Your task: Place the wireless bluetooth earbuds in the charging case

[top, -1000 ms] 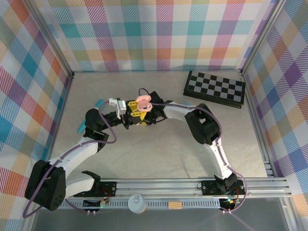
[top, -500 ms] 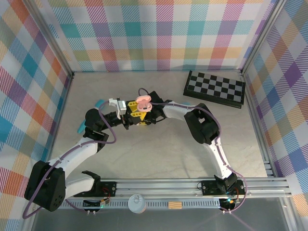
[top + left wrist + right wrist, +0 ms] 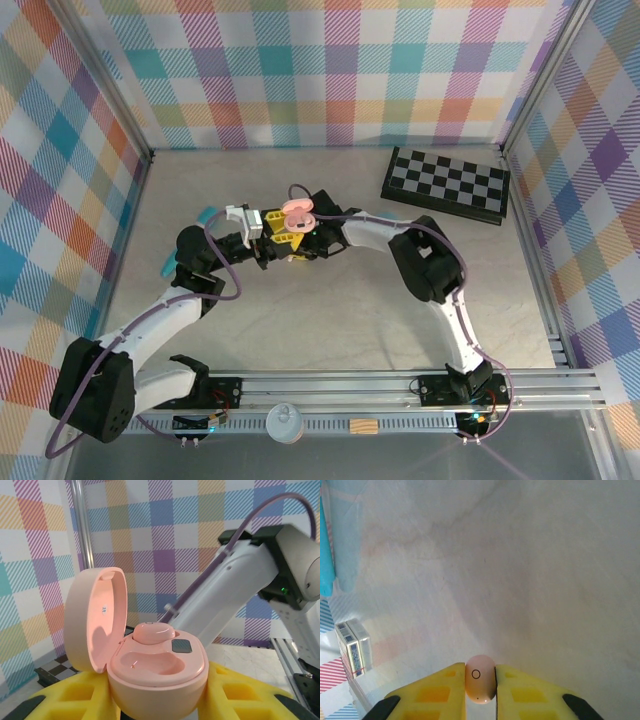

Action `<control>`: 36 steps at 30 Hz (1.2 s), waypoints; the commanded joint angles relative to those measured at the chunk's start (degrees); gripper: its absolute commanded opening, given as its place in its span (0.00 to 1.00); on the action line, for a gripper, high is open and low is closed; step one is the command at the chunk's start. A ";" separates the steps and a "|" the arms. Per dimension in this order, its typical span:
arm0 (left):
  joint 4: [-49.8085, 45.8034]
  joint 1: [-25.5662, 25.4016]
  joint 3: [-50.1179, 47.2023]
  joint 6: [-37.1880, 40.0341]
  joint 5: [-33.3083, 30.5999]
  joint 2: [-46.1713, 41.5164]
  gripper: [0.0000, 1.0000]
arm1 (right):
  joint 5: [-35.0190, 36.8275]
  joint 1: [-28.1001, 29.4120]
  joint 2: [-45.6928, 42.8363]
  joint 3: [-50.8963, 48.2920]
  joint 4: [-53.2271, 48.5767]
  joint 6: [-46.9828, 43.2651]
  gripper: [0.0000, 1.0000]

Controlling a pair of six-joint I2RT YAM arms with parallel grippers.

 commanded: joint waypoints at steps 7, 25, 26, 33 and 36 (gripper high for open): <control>-2.04 0.23 -0.64 4.30 -4.15 -0.84 0.36 | 4.04 -6.06 -18.85 -14.18 0.84 -2.06 0.18; -1.57 -2.31 -1.84 10.44 -16.08 4.19 0.36 | 8.83 -10.10 -45.93 -16.41 -13.45 -8.52 0.18; -1.64 -2.70 -1.59 10.83 -16.46 4.87 0.36 | 9.63 -9.51 -46.39 -15.50 -13.99 -8.80 0.18; -0.65 -4.32 -1.59 13.07 -19.67 6.86 0.36 | 10.07 -6.21 -46.87 -10.05 -15.82 -9.74 0.19; 0.20 -4.68 -1.71 13.11 -19.79 7.89 0.36 | 9.98 -4.44 -46.10 -7.79 -15.70 -10.04 0.18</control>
